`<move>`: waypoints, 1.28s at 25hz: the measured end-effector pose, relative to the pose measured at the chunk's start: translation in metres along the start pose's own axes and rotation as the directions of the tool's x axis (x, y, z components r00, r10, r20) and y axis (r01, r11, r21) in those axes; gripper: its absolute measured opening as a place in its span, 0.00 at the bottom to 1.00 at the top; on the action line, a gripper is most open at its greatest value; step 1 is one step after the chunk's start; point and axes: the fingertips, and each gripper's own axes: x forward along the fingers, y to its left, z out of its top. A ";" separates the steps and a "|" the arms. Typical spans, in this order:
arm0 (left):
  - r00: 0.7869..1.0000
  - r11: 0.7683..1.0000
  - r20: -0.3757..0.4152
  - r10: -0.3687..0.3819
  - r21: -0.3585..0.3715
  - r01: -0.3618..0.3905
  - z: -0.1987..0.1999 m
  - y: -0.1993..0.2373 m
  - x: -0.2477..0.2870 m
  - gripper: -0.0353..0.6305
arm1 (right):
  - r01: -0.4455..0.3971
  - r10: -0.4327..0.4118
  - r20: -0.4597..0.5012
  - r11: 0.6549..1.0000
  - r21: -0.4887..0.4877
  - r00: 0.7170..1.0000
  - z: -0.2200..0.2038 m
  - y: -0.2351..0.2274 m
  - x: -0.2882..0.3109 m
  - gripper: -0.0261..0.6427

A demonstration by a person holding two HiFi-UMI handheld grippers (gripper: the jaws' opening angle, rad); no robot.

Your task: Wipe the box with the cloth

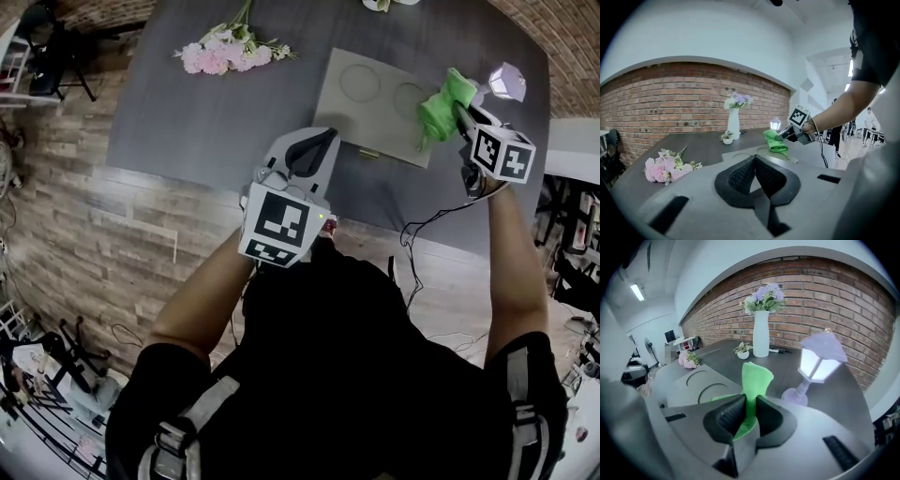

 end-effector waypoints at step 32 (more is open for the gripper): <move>0.992 0.991 -0.017 0.125 -0.048 -0.125 -0.037 0.078 -0.107 0.07 | -0.370 0.391 0.121 0.914 -0.170 0.912 0.112 0.267 0.016 0.12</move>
